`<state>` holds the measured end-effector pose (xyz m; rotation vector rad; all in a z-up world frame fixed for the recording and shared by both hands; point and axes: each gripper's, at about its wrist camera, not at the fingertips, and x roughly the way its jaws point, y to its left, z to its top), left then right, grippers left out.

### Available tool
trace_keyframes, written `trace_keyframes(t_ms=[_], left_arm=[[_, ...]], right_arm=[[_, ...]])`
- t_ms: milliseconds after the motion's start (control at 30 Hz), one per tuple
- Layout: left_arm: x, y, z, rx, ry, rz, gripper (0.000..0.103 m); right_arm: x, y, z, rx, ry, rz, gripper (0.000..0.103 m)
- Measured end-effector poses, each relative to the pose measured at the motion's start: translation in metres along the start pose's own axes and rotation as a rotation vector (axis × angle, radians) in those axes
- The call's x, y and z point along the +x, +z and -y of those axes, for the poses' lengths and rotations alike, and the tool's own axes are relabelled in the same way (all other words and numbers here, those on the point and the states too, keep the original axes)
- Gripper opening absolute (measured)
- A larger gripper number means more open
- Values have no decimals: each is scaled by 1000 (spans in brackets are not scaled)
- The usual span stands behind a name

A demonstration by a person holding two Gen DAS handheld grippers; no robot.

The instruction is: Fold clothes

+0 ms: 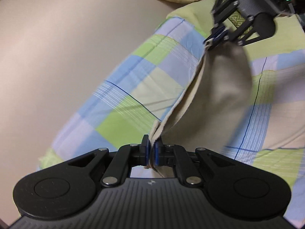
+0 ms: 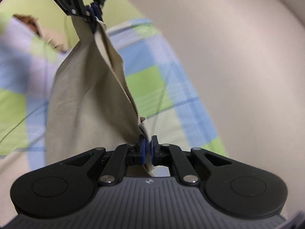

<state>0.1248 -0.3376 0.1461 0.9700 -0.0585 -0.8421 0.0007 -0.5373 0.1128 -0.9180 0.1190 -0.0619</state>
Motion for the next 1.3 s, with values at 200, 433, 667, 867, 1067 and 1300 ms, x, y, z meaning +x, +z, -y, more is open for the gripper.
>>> trace_keyframes(t_ms=[200,433,667,867,1067,1300], left_arm=[[-40,-27,122,14,-250,-130,5],[-23,-75,242,-51,-496,-287,6],[-13,-68,188,-188,-676,-251,21],[45,-55,121,-306,-715,-202,27],[131,-51,70,-383,-790,-175,28],[261,-72,47,-460,-890,-231,42]], right_arm=[[-26,-38,-48,4,141,45,3],[-58,-110,-166,58,391,-132,3],[-114,-120,-167,373,364,-274,22],[-132,-138,-130,1075,283,-354,32],[-127,-165,-137,1669,191,-321,38],[-91,-181,-162,1827,188,-357,38]])
